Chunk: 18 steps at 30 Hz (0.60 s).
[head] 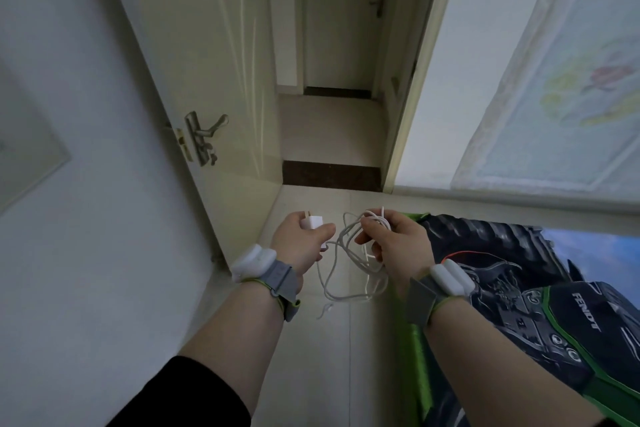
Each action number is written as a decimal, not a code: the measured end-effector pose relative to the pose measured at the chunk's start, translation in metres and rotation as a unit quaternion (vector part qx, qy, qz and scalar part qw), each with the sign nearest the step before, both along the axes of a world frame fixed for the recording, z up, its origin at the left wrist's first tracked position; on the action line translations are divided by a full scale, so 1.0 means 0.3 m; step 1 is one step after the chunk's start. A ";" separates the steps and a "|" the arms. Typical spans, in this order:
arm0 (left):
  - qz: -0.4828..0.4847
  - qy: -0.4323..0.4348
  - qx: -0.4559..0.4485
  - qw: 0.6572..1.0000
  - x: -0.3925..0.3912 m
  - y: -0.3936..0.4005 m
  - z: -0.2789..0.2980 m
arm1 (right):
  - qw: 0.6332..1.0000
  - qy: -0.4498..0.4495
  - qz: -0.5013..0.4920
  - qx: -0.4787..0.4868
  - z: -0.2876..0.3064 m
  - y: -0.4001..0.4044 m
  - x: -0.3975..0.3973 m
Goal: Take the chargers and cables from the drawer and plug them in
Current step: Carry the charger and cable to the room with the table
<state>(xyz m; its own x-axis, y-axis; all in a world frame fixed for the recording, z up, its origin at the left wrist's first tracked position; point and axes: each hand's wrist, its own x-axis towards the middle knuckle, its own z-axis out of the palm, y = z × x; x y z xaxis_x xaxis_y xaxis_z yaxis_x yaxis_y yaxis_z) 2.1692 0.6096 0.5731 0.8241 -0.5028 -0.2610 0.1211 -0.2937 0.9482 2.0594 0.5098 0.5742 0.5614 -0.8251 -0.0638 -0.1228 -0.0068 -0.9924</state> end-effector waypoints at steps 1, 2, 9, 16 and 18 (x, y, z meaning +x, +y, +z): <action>-0.002 0.004 -0.001 1.000 0.023 -0.025 -0.006 | 1.000 -0.002 -0.004 -0.001 -0.004 -0.024 0.028; -0.003 0.008 0.000 1.000 0.047 -0.054 -0.015 | 1.000 -0.002 -0.009 0.001 -0.010 -0.054 0.056; 0.000 0.018 -0.005 1.000 0.205 -0.268 -0.035 | 1.000 0.006 0.007 0.010 -0.037 -0.267 0.222; 0.027 0.015 0.002 1.000 0.386 -0.547 -0.024 | 0.999 0.001 0.041 0.023 -0.028 -0.566 0.396; 0.035 0.018 0.003 0.999 0.436 -0.651 -0.025 | 0.998 0.008 0.055 0.022 -0.027 -0.682 0.450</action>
<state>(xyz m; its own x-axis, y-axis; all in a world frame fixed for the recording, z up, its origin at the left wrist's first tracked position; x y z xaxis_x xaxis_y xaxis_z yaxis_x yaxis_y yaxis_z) 2.3000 0.4143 0.5655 0.8475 -0.4423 -0.2933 0.1752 -0.2885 0.9413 2.1944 0.3052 0.5660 0.6467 -0.7551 -0.1074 -0.1388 0.0219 -0.9901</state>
